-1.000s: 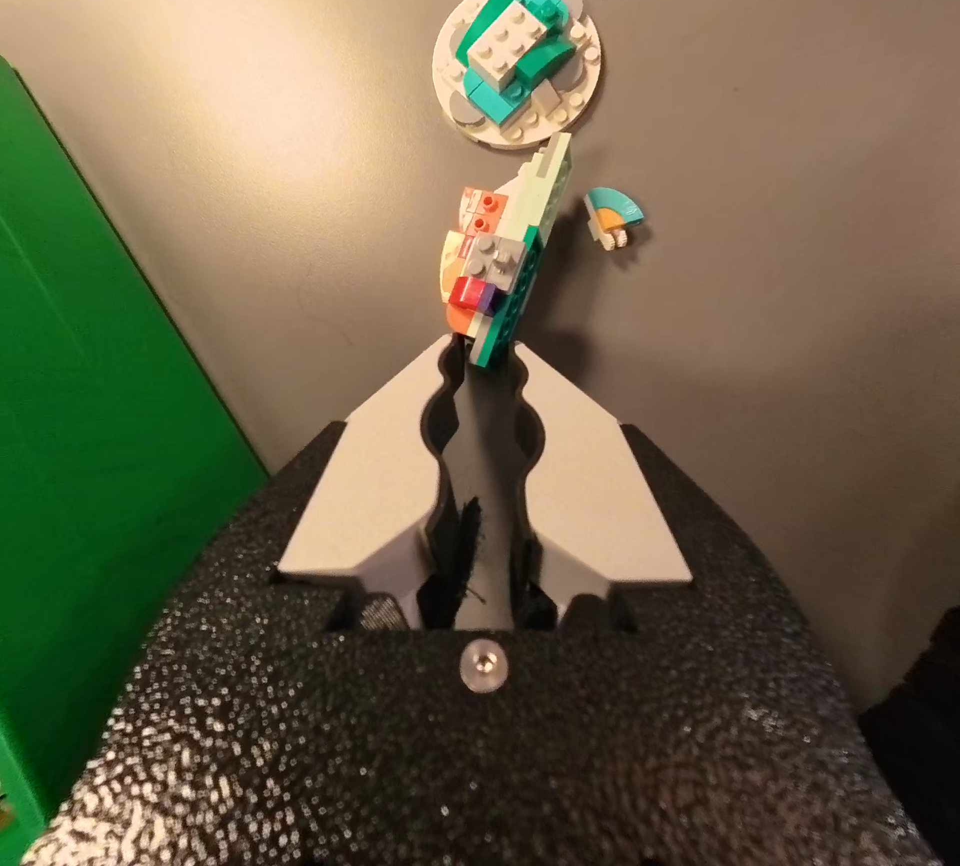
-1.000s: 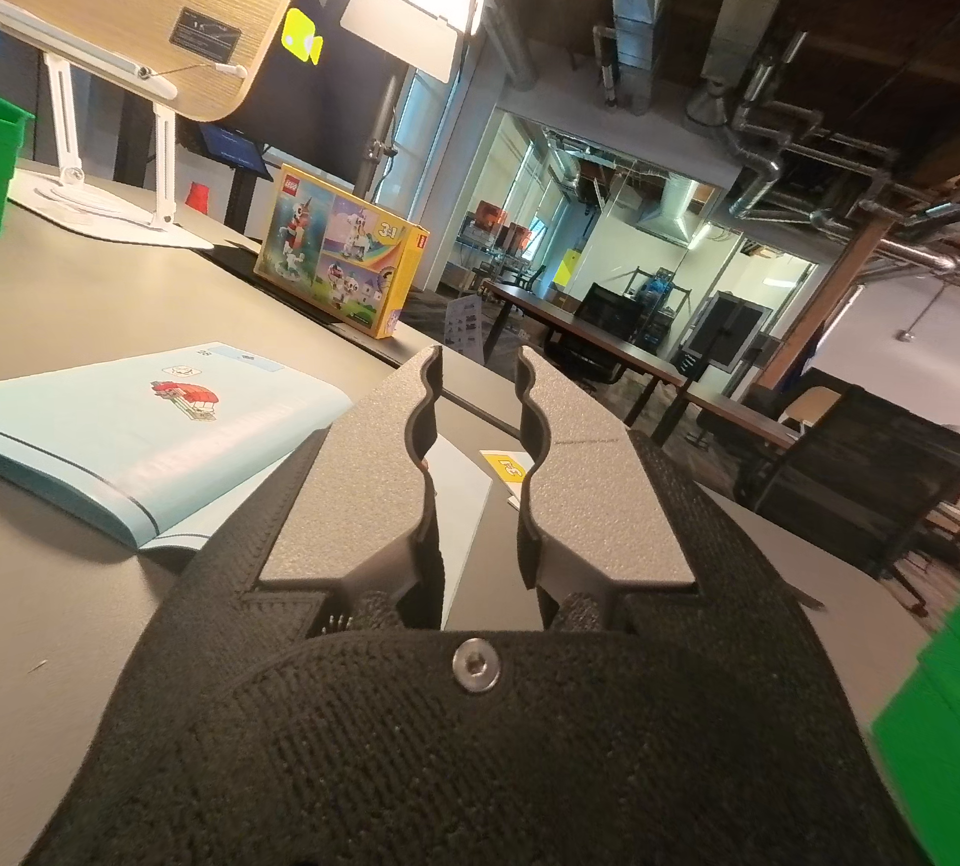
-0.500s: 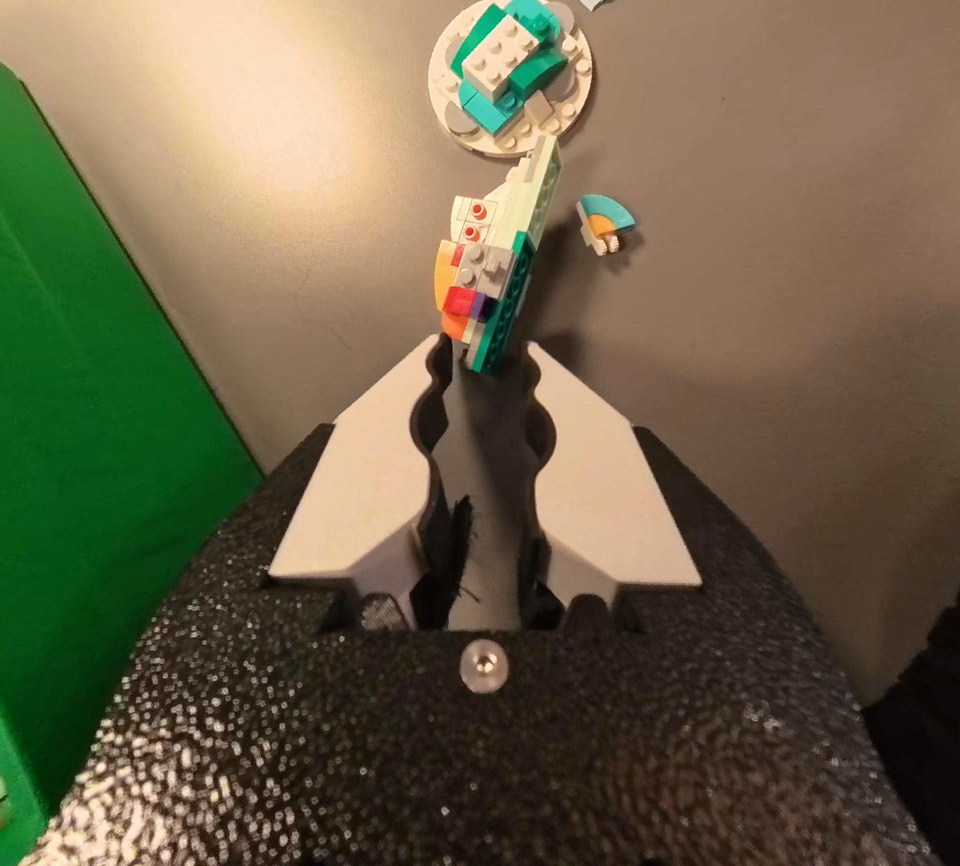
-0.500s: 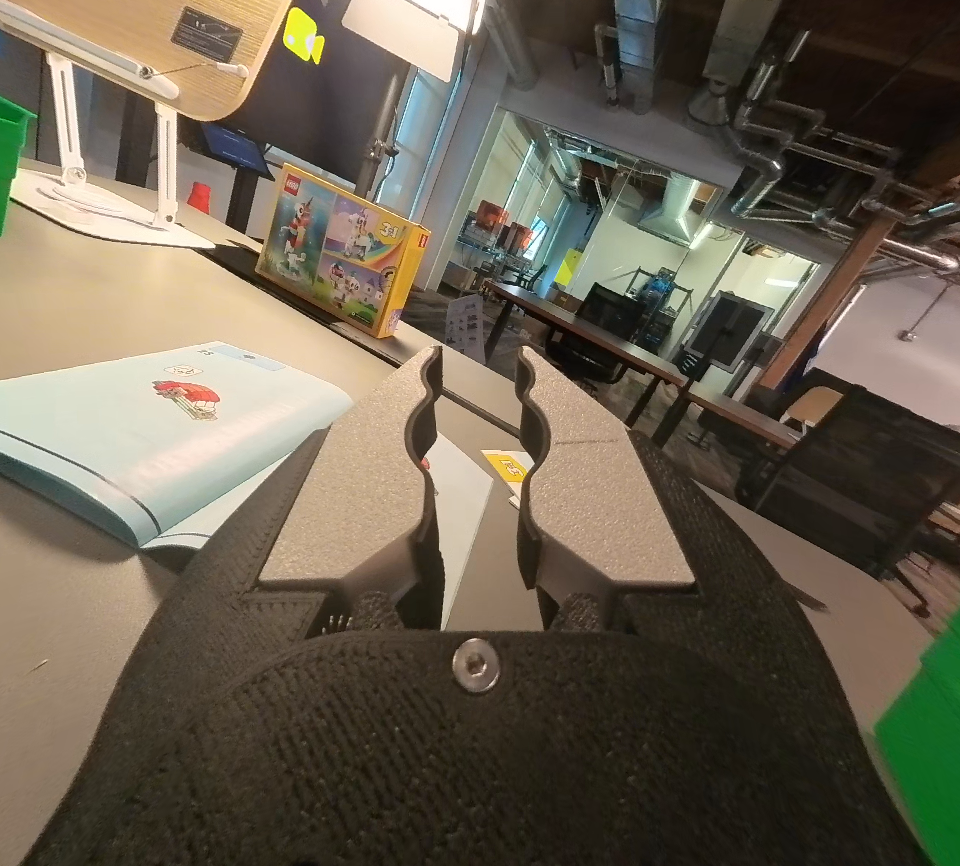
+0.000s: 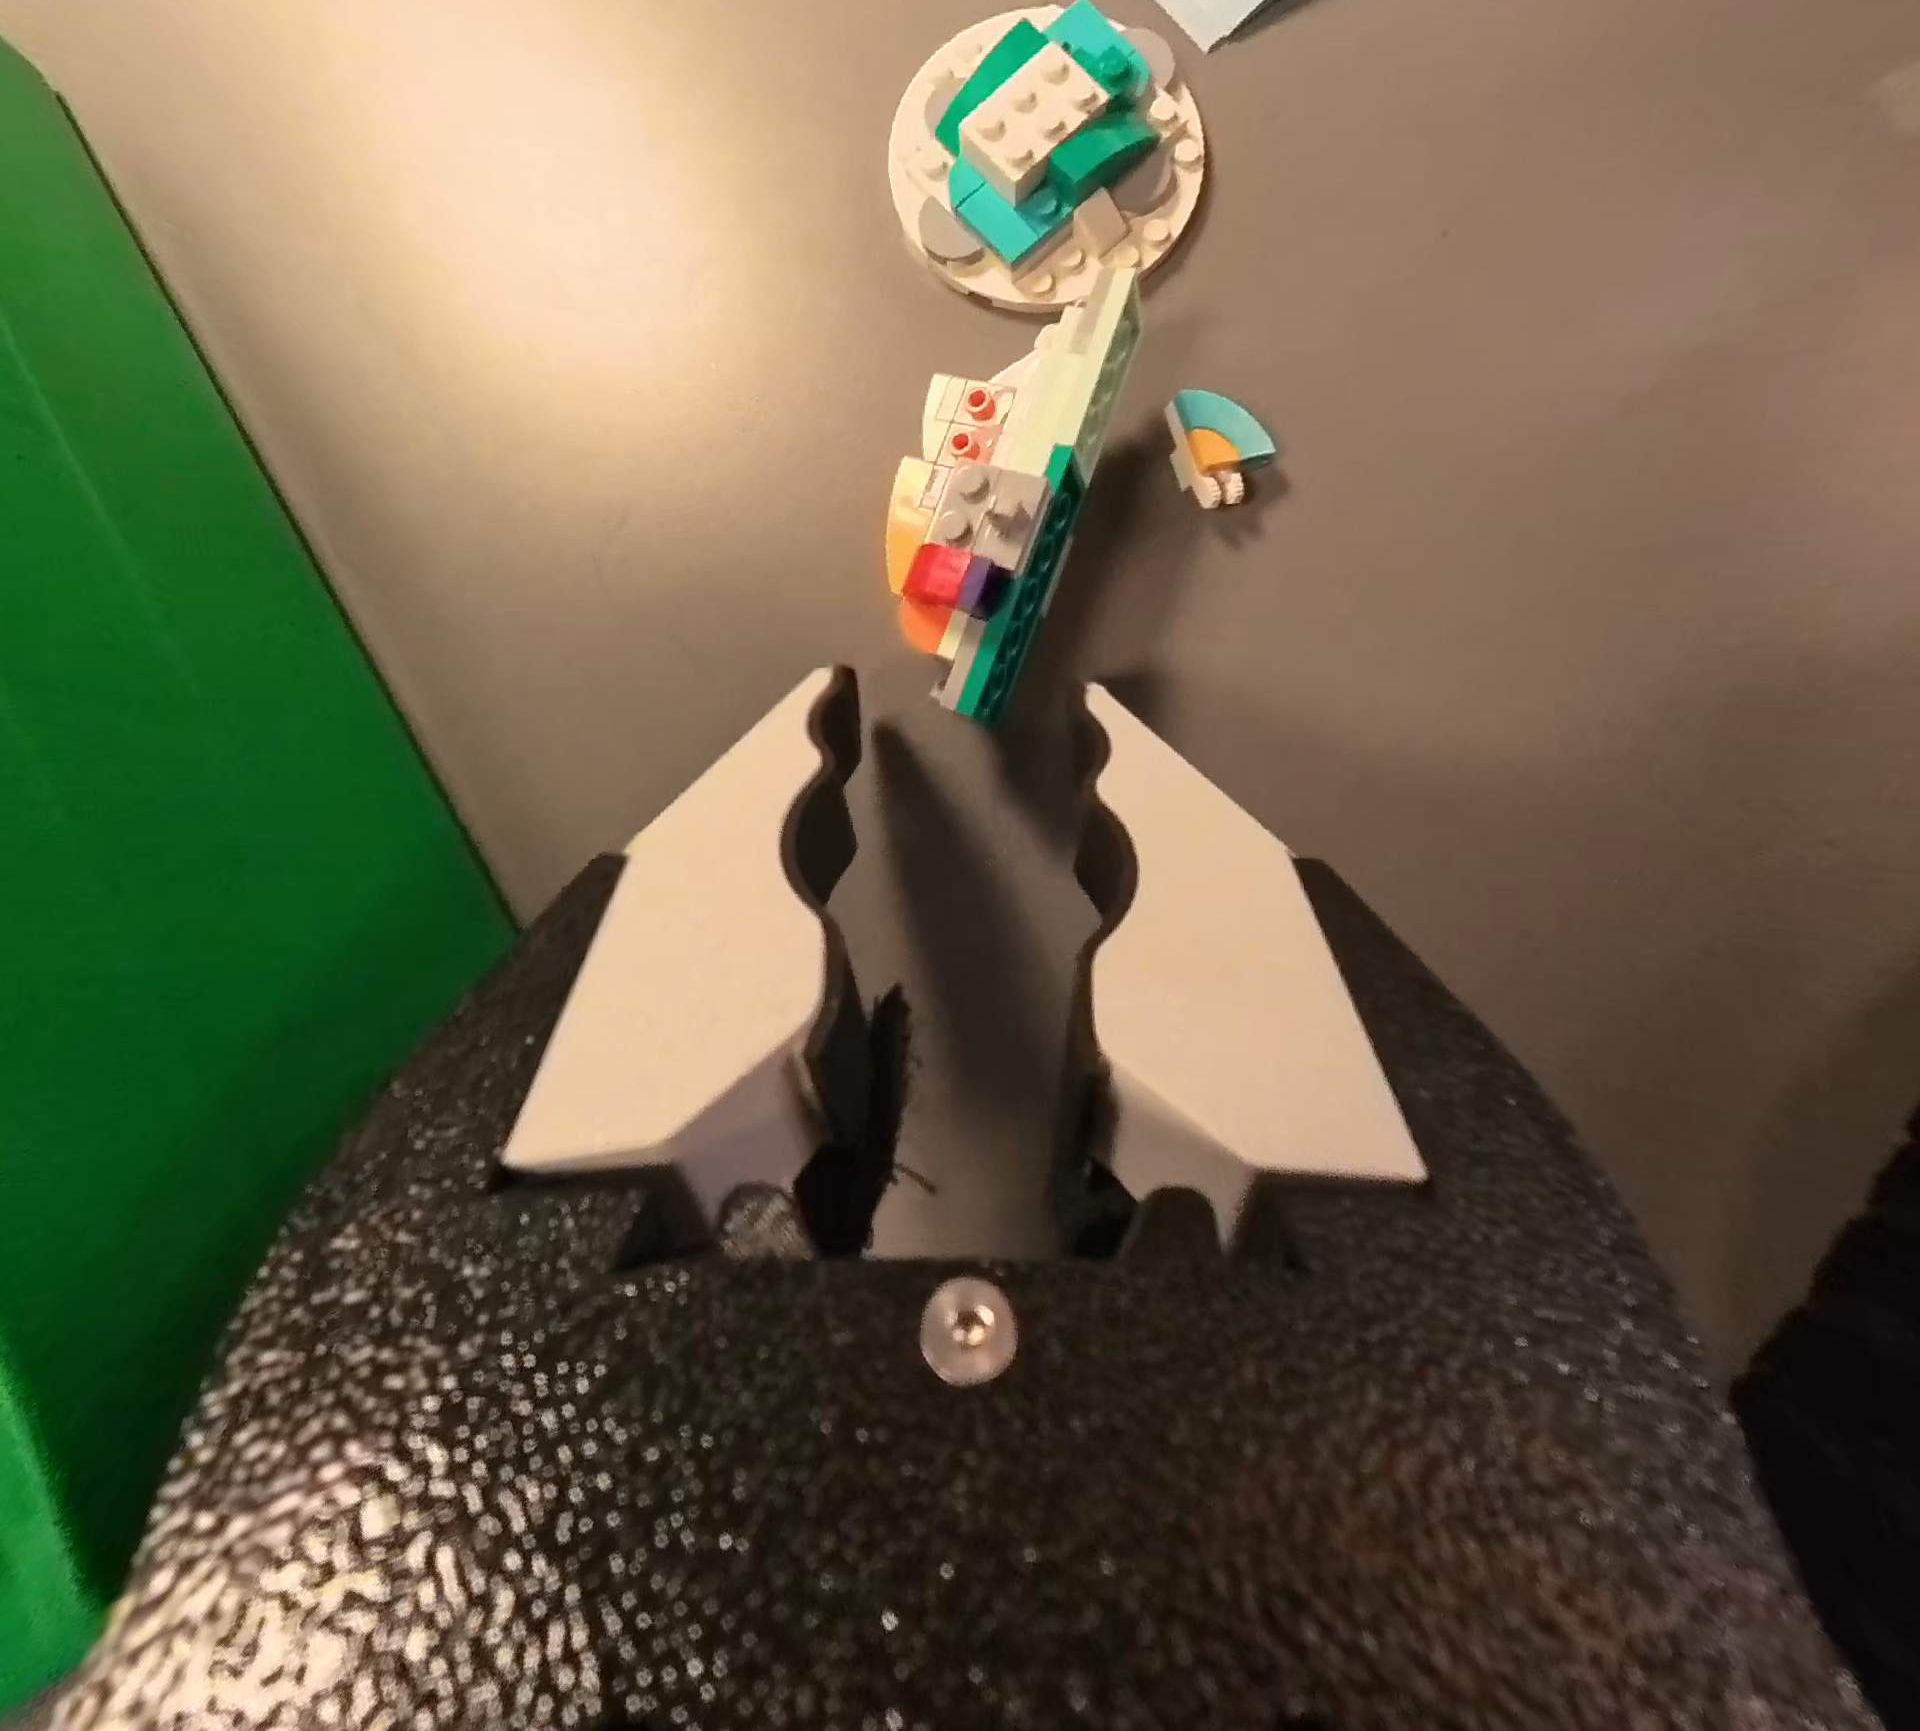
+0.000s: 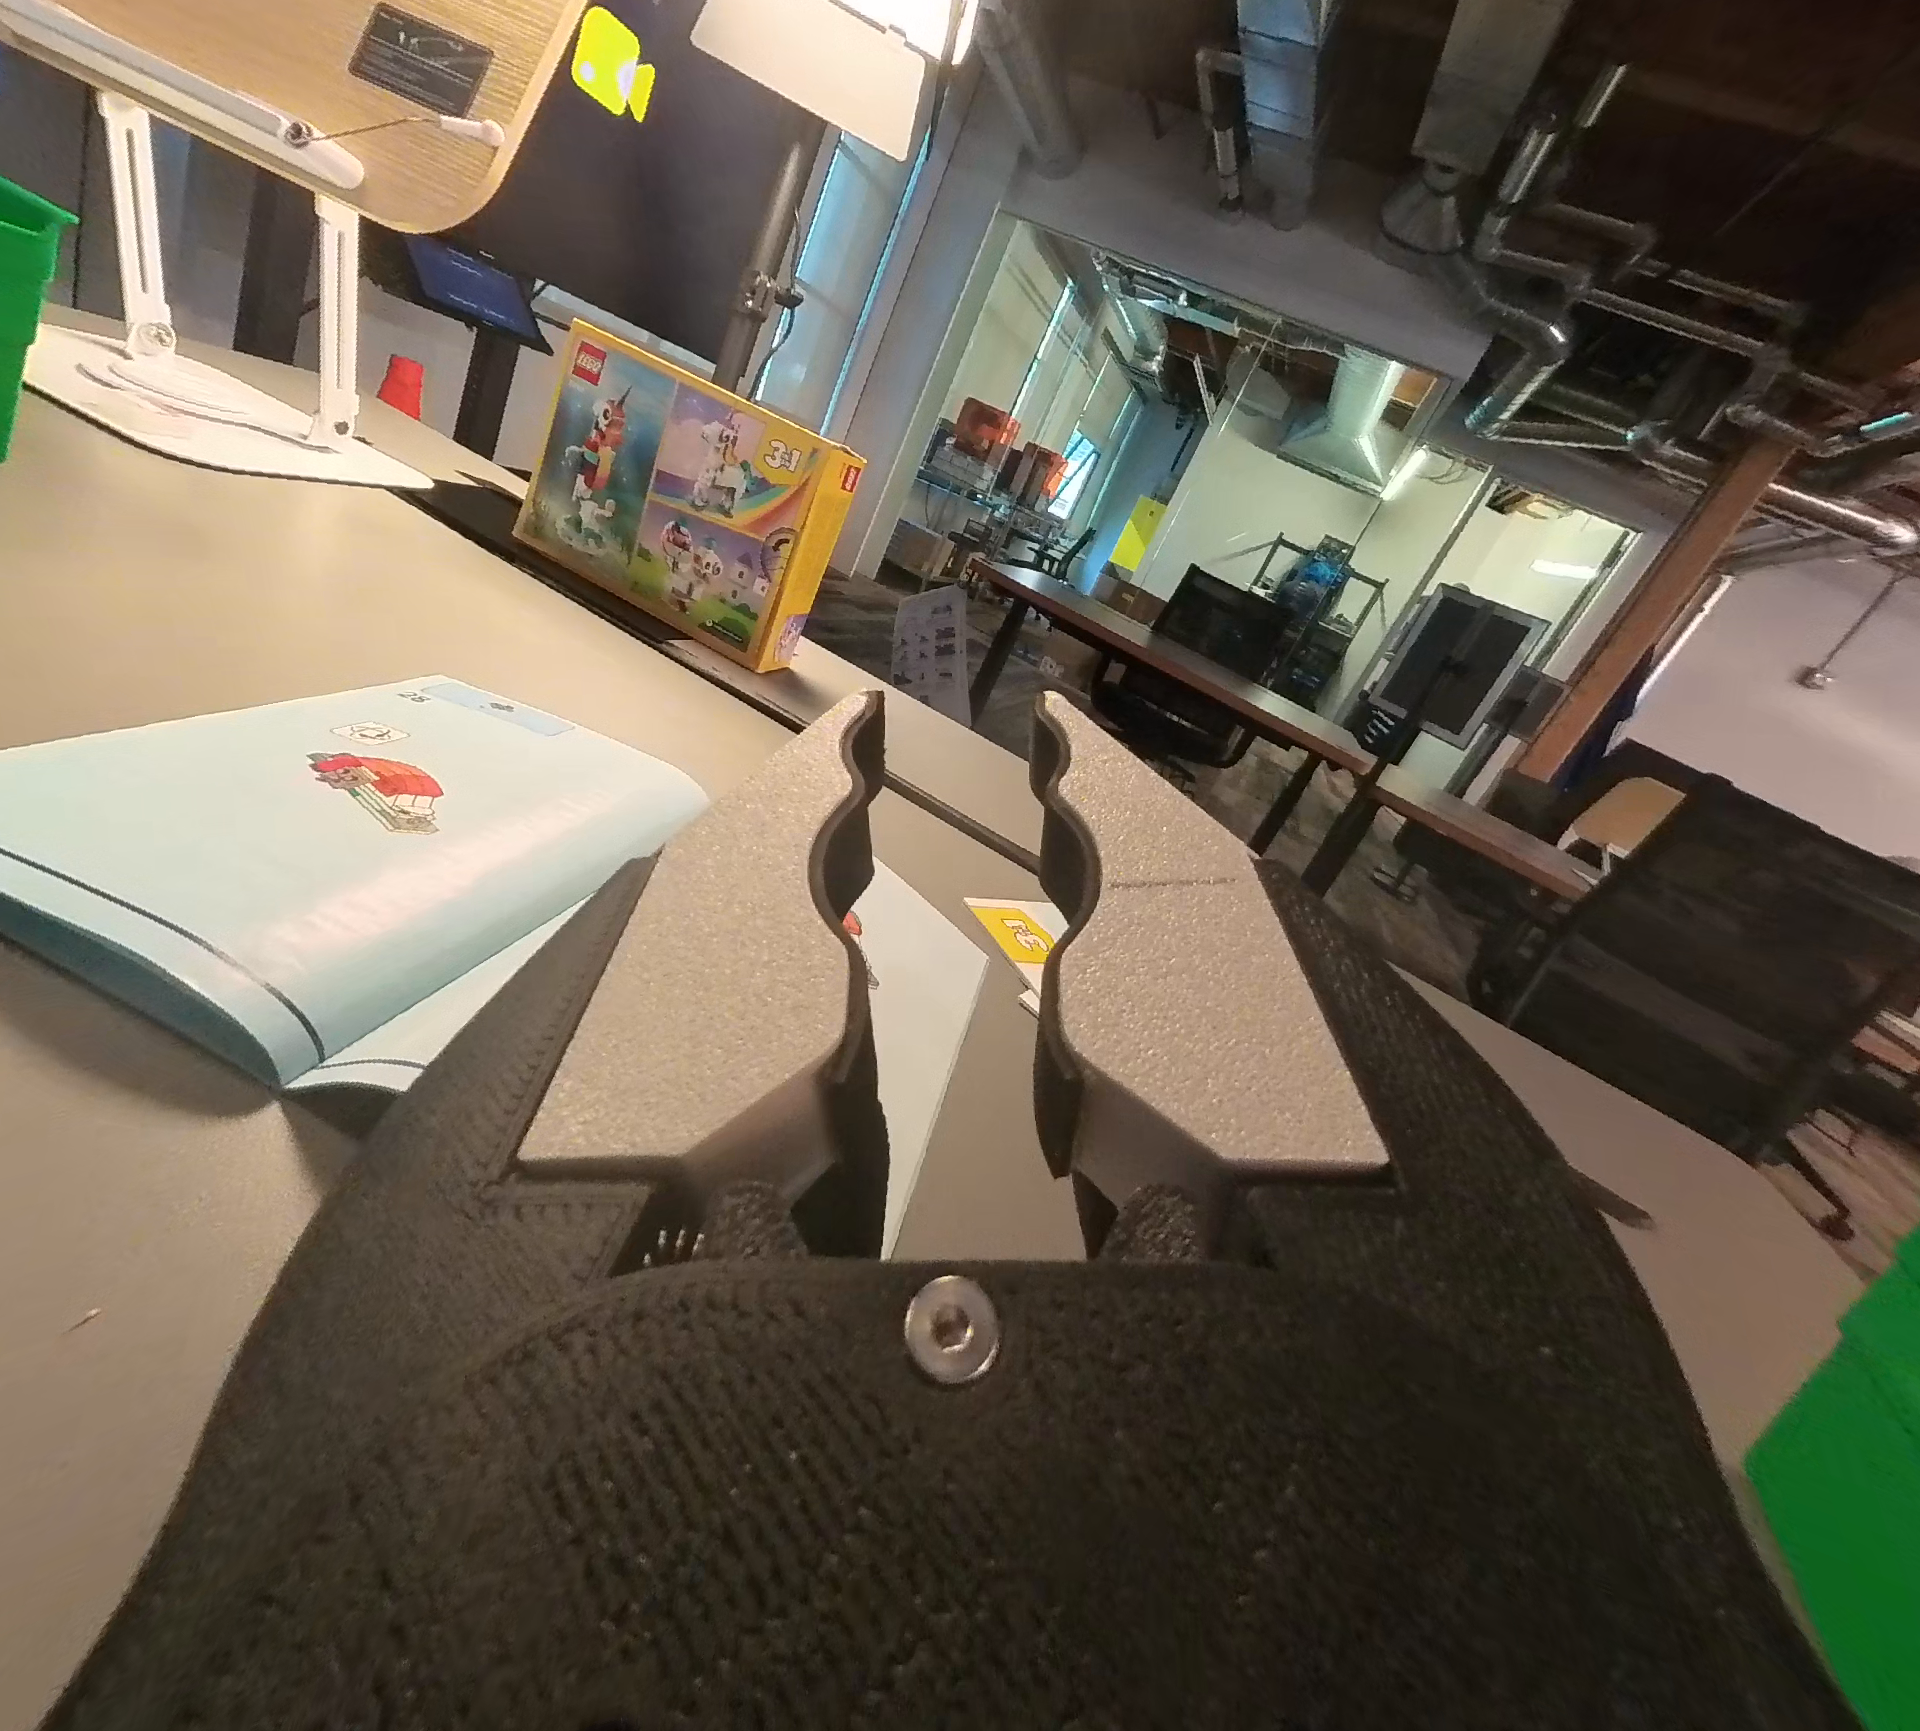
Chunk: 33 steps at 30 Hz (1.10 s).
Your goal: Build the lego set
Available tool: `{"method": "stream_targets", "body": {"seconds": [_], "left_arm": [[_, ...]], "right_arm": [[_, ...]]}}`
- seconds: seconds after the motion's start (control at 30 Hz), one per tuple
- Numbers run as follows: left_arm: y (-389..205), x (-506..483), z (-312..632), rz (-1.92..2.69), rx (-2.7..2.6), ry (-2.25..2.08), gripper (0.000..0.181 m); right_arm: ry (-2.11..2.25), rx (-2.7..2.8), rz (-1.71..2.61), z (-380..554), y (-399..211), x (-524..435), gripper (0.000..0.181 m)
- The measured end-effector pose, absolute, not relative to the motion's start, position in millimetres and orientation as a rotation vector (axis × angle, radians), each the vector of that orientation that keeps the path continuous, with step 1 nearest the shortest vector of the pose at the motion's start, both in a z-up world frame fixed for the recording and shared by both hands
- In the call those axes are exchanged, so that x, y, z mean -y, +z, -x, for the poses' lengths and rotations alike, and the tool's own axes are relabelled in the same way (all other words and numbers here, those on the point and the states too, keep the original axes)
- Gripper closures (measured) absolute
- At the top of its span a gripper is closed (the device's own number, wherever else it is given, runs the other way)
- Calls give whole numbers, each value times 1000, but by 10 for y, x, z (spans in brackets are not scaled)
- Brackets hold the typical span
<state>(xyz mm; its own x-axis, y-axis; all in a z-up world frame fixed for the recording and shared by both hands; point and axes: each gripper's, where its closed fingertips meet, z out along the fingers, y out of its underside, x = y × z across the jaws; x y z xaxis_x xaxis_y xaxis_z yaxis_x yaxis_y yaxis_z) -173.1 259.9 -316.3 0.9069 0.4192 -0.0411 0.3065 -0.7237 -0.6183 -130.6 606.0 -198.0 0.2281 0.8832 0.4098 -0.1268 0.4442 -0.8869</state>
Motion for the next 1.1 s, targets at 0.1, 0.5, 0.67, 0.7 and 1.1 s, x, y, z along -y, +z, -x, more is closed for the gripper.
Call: {"method": "stream_targets", "body": {"seconds": [0.1, 0.5, 0.67, 0.7, 1.1], "left_arm": [[-3111, -2580, 1748, 2415, 528, 269, 138], [-1638, -2320, 1994, 1707, 446, 716, 181], [-1343, -1853, 2163, 1542, 508, 828, 181], [-1322, -1748, 2217, 1524, 531, 845, 181], [-1611, -966, 2887, 1707, 737, 873, 172]], "right_arm": [[822, 1125, 844, 1309, -1984, -6055, 155], [763, 1094, 863, 1279, -1970, -6143, 171], [686, 1096, 877, 1277, -2000, -6208, 181], [671, 1096, 878, 1276, -2004, -6220, 181], [527, 1047, 917, 1322, -2010, -6364, 181]]}}
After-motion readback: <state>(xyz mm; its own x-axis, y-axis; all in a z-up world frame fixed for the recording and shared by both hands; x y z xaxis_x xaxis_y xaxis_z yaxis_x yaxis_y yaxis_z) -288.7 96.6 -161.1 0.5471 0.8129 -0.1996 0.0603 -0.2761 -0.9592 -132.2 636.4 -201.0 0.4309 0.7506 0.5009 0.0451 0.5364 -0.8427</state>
